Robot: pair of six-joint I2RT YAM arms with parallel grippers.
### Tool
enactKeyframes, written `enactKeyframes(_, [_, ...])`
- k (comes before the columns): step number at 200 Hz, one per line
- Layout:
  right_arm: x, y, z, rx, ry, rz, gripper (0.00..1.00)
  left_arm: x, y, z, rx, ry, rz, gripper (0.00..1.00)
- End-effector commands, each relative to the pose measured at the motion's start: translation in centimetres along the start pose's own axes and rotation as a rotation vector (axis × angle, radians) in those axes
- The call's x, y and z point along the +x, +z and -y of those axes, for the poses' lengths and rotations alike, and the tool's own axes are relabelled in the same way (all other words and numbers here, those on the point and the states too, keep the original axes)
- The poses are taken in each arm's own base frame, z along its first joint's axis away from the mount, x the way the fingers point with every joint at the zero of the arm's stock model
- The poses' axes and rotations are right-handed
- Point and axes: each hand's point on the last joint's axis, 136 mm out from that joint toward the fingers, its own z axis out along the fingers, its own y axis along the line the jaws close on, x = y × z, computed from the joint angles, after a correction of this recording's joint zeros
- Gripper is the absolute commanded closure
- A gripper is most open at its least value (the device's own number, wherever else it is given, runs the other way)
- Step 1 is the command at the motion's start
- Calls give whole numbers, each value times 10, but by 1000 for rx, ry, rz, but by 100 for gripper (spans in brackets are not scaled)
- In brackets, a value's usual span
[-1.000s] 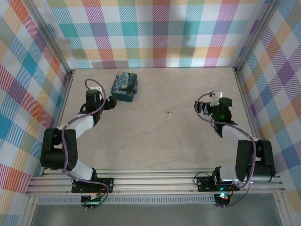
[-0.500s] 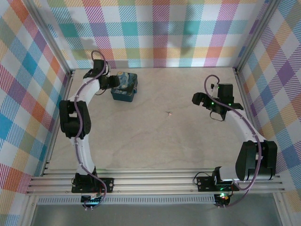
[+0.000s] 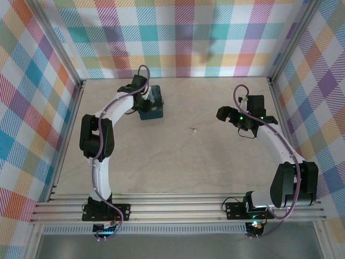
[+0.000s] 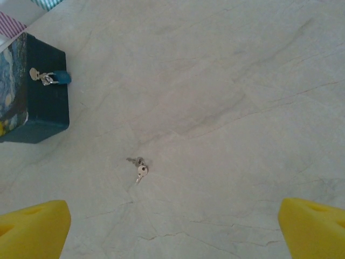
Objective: Unlock a padlock with a key
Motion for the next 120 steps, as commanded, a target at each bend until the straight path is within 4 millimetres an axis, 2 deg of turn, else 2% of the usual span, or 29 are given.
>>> enactKeyframes(1, [-7, -13, -21, -50, -5, 10, 1, 54, -1, 6, -16, 87, -140, 53])
enactKeyframes(32, [-2, -14, -29, -50, -22, -2, 3, 77, -21, 13, -12, 77, -132, 53])
enactKeyframes(72, [11, -2, -42, -59, -30, -48, 5, 120, -48, 14, 12, 0, -143, 54])
enactKeyframes(95, [20, 11, -62, -80, -58, -78, 8, 143, -64, 6, 0, -54, -146, 54])
enactKeyframes(120, [33, 30, -92, -117, -99, -132, 9, 149, -82, -10, 22, -169, -119, 53])
